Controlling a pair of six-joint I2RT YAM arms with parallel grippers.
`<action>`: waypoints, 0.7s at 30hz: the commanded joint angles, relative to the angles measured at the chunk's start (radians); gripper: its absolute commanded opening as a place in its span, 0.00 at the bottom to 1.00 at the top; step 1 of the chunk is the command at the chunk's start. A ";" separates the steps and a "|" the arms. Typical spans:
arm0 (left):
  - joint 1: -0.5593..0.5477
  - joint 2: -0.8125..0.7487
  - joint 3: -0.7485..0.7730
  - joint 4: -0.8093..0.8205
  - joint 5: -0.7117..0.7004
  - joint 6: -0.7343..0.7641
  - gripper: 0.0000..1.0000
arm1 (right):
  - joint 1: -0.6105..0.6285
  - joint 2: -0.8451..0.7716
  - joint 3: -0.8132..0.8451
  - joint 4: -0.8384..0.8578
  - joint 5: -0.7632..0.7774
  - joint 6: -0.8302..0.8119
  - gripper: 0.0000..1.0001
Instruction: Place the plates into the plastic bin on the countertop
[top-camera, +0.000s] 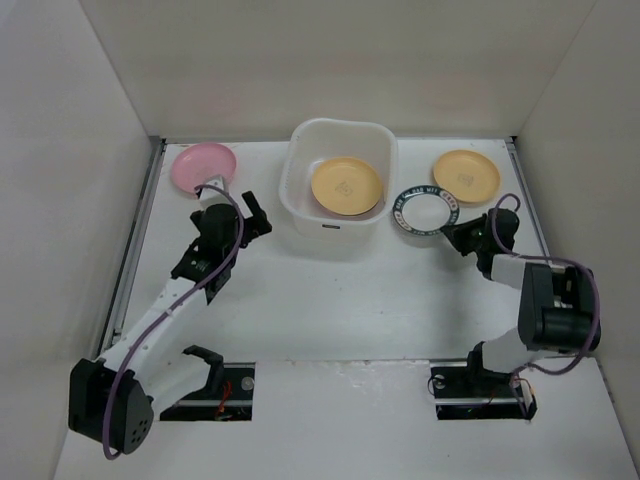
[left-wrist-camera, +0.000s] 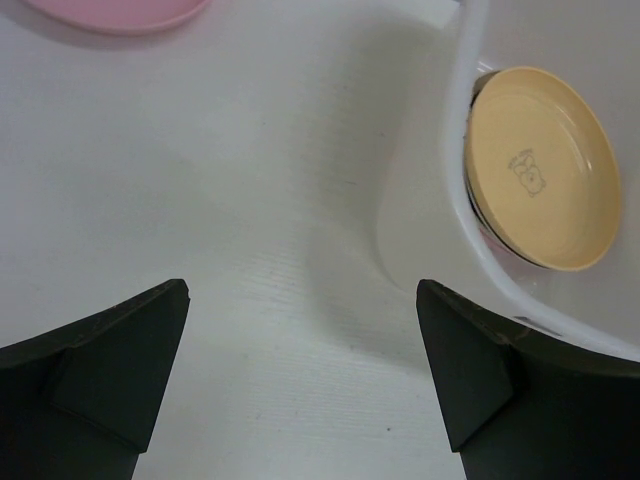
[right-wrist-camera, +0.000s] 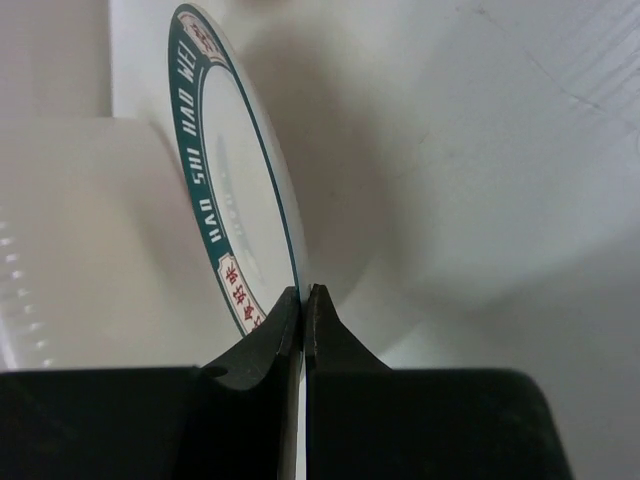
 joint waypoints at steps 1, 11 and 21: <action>0.023 -0.071 -0.067 0.044 -0.068 -0.060 1.00 | 0.000 -0.193 0.017 -0.050 0.033 -0.030 0.00; 0.075 -0.125 -0.208 0.084 -0.102 -0.141 1.00 | 0.119 -0.496 0.356 -0.456 0.221 -0.202 0.00; 0.149 -0.168 -0.268 0.078 -0.073 -0.175 1.00 | 0.352 -0.111 0.739 -0.463 0.182 -0.271 0.00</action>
